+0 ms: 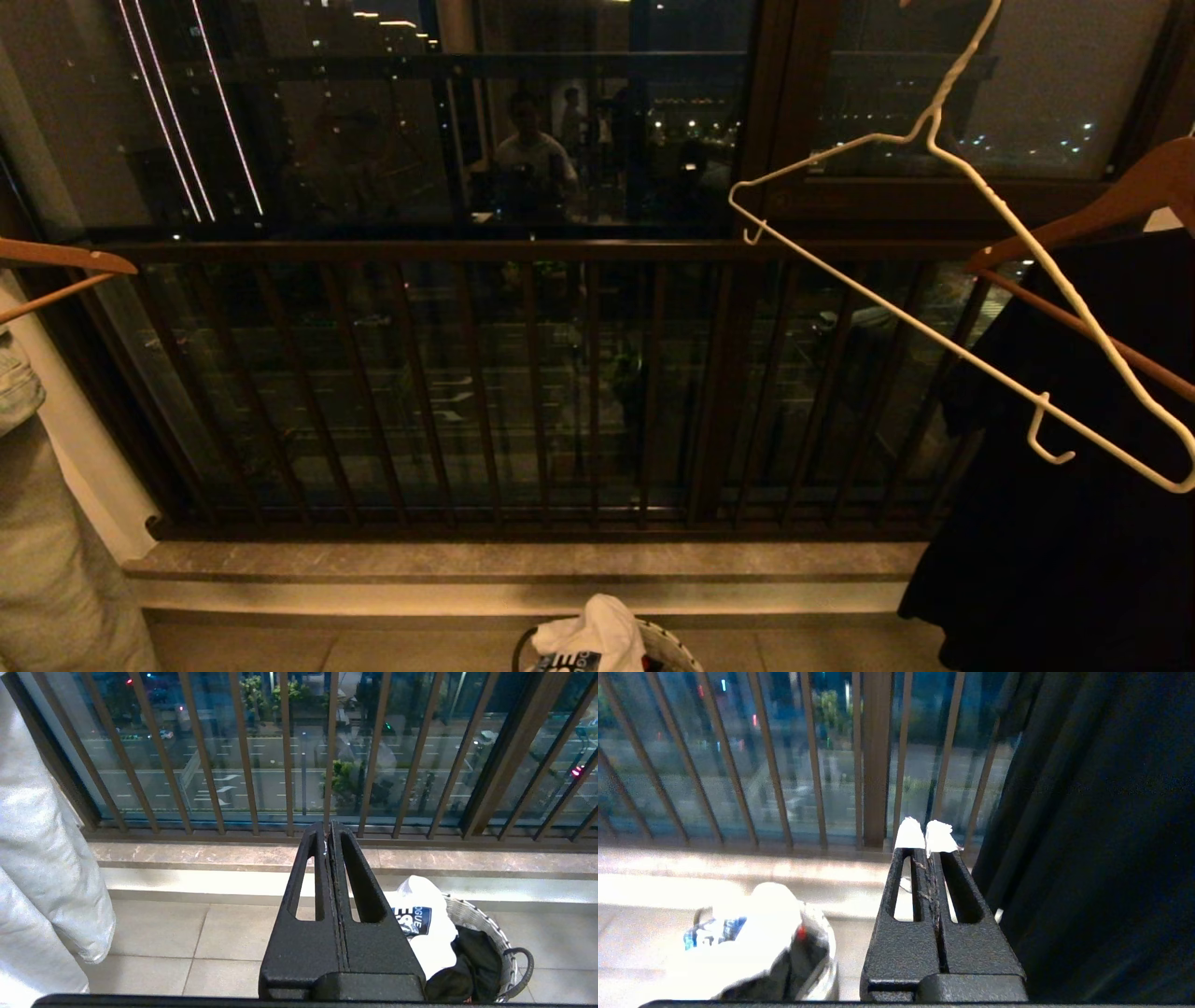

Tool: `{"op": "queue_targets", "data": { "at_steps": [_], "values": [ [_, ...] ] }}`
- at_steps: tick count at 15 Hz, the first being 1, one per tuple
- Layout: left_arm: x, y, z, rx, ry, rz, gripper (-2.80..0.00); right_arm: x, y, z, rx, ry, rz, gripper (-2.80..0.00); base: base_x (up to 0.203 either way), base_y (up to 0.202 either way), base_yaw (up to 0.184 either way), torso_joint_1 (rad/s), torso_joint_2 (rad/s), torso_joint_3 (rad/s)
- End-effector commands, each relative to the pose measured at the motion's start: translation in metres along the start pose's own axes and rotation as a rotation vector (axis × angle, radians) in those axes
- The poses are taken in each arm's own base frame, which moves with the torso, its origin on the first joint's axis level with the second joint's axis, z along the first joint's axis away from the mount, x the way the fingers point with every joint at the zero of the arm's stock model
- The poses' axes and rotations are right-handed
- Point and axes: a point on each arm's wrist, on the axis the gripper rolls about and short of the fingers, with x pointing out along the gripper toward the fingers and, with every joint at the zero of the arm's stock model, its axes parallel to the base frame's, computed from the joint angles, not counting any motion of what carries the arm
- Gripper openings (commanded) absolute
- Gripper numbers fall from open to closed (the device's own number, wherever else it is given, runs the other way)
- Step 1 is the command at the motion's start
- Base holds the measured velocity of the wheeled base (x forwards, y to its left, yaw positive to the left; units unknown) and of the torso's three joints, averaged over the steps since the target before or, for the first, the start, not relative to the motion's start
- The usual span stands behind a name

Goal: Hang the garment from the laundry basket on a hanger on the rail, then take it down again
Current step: Pick up the clothes rack on the clothesline

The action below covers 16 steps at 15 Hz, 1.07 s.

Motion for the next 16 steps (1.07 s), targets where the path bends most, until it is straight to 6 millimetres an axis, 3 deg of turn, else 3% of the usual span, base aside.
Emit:
{"op": "queue_targets", "data": {
  "at_steps": [1, 5, 10, 13, 16],
  "values": [
    [0.0, 0.0, 0.0, 0.0, 0.001, 0.001, -2.8, -0.008, -0.002, 0.035, 0.0, -0.054, 0.0, -2.8, 0.0, 0.0, 0.0, 0.0, 0.0, 0.0],
    [0.0, 0.0, 0.0, 0.0, 0.0, 0.001, -2.8, -0.014, -0.005, 0.118, 0.005, -0.039, 0.013, -2.8, 0.0, 0.0, 0.0, 0.0, 0.0, 0.0],
    [0.0, 0.0, 0.0, 0.0, 0.001, 0.001, -2.8, 0.003, -0.008, 0.224, 0.018, 0.013, 0.059, -2.8, 0.0, 0.0, 0.0, 0.0, 0.0, 0.0],
    [0.0, 0.0, 0.0, 0.0, 0.0, 0.002, -2.8, 0.037, -0.008, 0.279, 0.061, 0.093, 0.151, -2.8, 0.0, 0.0, 0.0, 0.0, 0.0, 0.0],
    [0.0, 0.0, 0.0, 0.0, 0.002, 0.001, -2.8, 0.088, -0.005, 0.317, 0.122, 0.218, 0.309, -2.8, 0.0, 0.0, 0.0, 0.0, 0.0, 0.0]
  ]
}}
